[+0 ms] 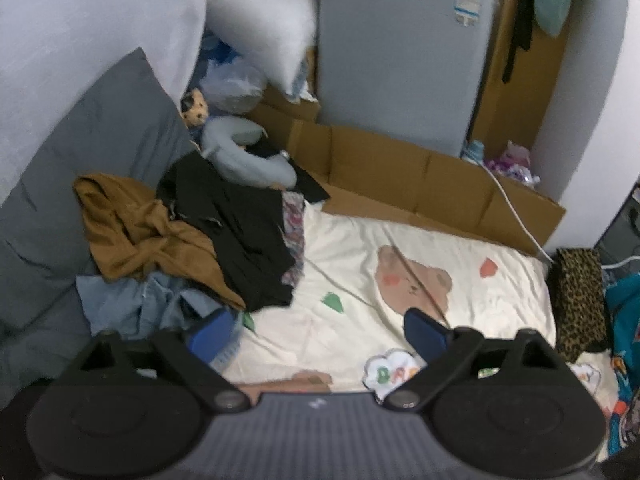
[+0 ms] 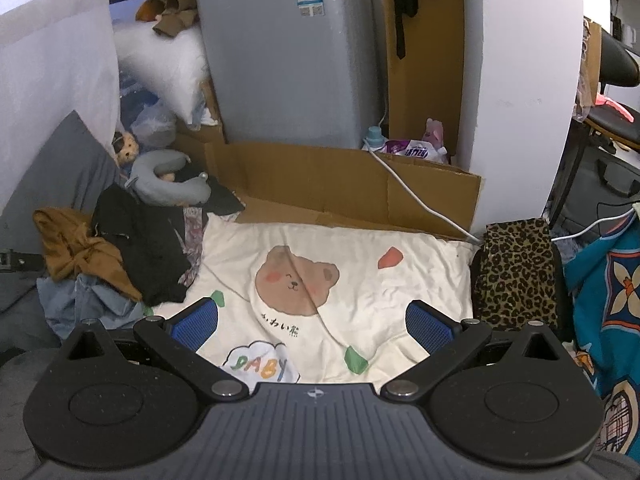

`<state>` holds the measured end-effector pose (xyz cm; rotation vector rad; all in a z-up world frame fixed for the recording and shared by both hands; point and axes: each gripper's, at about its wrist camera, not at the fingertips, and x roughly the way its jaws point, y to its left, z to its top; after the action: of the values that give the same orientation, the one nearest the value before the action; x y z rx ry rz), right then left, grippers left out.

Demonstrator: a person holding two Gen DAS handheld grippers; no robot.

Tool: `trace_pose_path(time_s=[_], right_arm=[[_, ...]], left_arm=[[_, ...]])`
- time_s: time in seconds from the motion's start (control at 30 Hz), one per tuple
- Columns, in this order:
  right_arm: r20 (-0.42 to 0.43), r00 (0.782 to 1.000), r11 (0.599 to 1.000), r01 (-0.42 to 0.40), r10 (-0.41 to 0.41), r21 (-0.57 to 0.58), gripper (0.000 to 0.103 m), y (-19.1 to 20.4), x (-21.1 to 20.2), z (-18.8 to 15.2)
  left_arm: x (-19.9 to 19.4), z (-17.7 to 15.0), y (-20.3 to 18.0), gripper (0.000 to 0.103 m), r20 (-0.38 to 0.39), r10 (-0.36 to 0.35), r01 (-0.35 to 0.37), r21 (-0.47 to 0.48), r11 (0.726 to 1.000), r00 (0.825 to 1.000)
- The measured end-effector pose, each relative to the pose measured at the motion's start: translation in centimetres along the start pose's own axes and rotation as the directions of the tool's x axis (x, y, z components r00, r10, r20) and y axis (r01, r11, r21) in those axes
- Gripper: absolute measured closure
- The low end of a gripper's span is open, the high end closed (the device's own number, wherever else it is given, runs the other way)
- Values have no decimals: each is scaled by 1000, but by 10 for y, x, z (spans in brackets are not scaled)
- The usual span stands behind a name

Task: Fold clothes
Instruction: 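Reach the left tool into the clothes pile and close on the black garment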

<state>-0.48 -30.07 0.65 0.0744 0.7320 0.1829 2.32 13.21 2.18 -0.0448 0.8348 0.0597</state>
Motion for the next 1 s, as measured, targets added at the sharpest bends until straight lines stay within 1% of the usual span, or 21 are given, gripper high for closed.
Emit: trace_pose_path(time_s=[0.13, 0.3, 0.37, 0.43, 0.57, 0.7, 0.77, 0.87, 1.0], right_arm=[[26, 1000, 1000, -3, 2, 7, 0, 1, 12, -4], [17, 1000, 1000, -19, 18, 19, 0, -5, 38, -10], [10, 1000, 999, -26, 26, 25, 0, -7, 50, -12], [4, 999, 999, -34, 34, 37, 0, -9, 62, -14], [-13, 999, 997, -44, 44, 56, 1, -12, 87, -23], [-39, 998, 995, -47, 51, 86, 1, -16, 112, -35], [-58, 997, 994, -40, 46, 99, 1, -16, 125, -42], [-89, 995, 993, -38, 48, 112, 2, -15, 143, -52], [-111, 992, 992, -50, 63, 120, 3, -10, 164, -60]], left_arm=[[14, 7, 28, 12, 26, 23, -22, -23, 999, 999], [43, 11, 57, 16, 39, 56, -54, -41, 998, 998], [57, 9, 67, 22, 33, 60, -58, -48, 997, 998], [72, 8, 76, 26, 29, 48, -47, -51, 998, 998], [105, 4, 82, 32, 19, 24, -23, -41, 999, 1000], [140, 0, 85, 33, 5, -4, 4, -46, 999, 1000], [157, -2, 85, 39, 0, -10, 10, -42, 999, 1000], [182, -5, 85, 41, -12, -20, 19, -40, 999, 1000], [215, -8, 86, 41, -28, -33, 32, -36, 999, 999]])
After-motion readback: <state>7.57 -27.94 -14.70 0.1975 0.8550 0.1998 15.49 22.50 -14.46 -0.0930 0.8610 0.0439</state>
